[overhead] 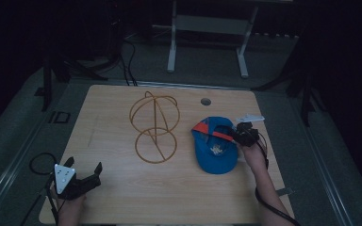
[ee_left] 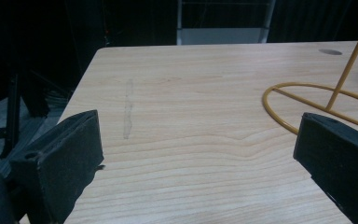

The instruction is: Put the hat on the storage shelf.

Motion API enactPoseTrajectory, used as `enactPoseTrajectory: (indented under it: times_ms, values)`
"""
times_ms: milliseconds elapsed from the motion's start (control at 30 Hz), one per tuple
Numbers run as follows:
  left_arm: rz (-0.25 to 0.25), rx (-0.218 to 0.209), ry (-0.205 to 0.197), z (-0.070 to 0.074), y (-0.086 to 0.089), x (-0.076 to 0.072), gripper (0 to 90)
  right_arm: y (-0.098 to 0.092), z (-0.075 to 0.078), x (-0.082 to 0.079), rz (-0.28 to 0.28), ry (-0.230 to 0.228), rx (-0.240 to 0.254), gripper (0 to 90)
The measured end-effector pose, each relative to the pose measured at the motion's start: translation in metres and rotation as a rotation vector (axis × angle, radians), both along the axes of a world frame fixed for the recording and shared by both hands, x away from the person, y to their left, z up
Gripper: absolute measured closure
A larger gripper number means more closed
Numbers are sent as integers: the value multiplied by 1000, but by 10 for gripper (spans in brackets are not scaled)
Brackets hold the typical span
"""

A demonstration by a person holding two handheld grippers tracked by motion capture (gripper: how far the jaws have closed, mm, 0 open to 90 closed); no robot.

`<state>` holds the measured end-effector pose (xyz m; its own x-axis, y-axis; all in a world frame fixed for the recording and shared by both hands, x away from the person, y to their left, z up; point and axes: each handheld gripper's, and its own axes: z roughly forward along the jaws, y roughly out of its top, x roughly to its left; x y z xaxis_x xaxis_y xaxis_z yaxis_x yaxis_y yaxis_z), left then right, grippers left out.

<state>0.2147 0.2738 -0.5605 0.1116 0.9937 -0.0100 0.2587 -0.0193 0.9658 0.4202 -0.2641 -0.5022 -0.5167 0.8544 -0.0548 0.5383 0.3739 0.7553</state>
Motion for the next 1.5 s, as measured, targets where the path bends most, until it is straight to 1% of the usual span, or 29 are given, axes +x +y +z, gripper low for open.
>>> enactPoseTrajectory:
  times_ms: [100, 233, 267, 300, 400, 433, 533, 600, 667, 700, 800, 833, 867, 900, 933, 967, 1000, 1033, 1067, 1100, 1133, 1167, 1200, 1233, 1367, 1400, 1433, 1467, 1500]
  values:
    - [2, -18, 0, 0, 0, -1, 18, -3, 13, -6, 6, -33, 10, 893]
    - [0, -16, 9, 2, -3, -1, 18, -7, 30, -15, 9, -77, 28, 894]
    - [-1, -23, 6, 4, -4, -2, 18, -8, 34, -17, 13, -83, 33, 893]
    - [-2, -34, 3, 6, -4, -3, 18, -9, 38, -19, 15, -94, 37, 894]
    - [-18, -32, 0, 16, -10, -5, 18, -13, 51, -26, 21, -122, 52, 894]
    - [-35, -39, 3, 21, -13, -6, 18, -14, 55, -28, 24, -132, 54, 893]
    - [-54, -27, 8, 35, -24, -8, 18, -17, 69, -36, 32, -160, 57, 894]
    - [-44, -7, 20, 44, -33, -9, 18, -20, 79, -41, 36, -175, 69, 894]
    - [-87, -50, 27, 53, -39, -10, 18, -23, 87, -45, 35, -194, 78, 893]
    - [-96, -64, 37, 57, -41, -10, 18, -25, 90, -47, 36, -198, 82, 893]
    - [-142, -82, 32, 75, -47, -14, 18, -28, 96, -53, 37, -209, 89, 893]
    - [-168, -87, 16, 84, -49, -16, 18, -28, 98, -55, 40, -213, 89, 893]
    - [-182, -87, 4, 92, -50, -18, 18, -29, 99, -57, 42, -217, 88, 893]
    - [-211, -88, -16, 105, -54, -19, 18, -29, 100, -59, 48, -216, 87, 893]
    - [-211, -88, -16, 105, -54, -19, 18, -29, 100, -59, 48, -216, 87, 893]
    - [-253, -83, -33, 121, -60, -19, 18, -30, 103, -63, 58, -221, 88, 893]
    - [-269, -72, -45, 130, -65, -17, 18, -30, 104, -64, 60, -224, 92, 893]
    - [-280, -63, -52, 135, -68, -16, 18, -29, 106, -66, 65, -228, 93, 893]
    - [-280, -63, -52, 135, -68, -16, 18, -29, 106, -66, 65, -228, 93, 893]
    - [-307, -47, -63, 146, -77, -12, 18, -29, 108, -69, 72, -231, 92, 893]
    - [-307, -47, -63, 146, -77, -12, 18, -28, 109, -70, 76, -231, 92, 893]
    - [-323, -40, -66, 150, -82, -9, 18, -27, 110, -72, 82, -234, 92, 893]
    - [-362, -38, -69, 157, -92, -4, 18, -27, 111, -73, 89, -236, 91, 893]
    - [-380, -38, -66, 160, -98, 0, 18, -26, 112, -75, 94, -238, 91, 893]
    - [-448, -24, -48, 166, -122, 12, 18, -27, 115, -82, 108, -245, 106, 893]
    - [-448, -24, -48, 166, -122, 12, 18, -28, 115, -84, 110, -246, 112, 893]
    - [-478, -11, -44, 168, -134, 17, 18, -28, 116, -86, 118, -245, 122, 893]
    - [-478, -11, -44, 168, -134, 17, 18, -28, 116, -86, 118, -245, 122, 893]
    - [-507, 11, -46, 170, -147, 21, 18, -28, 117, -90, 126, -250, 118, 893]
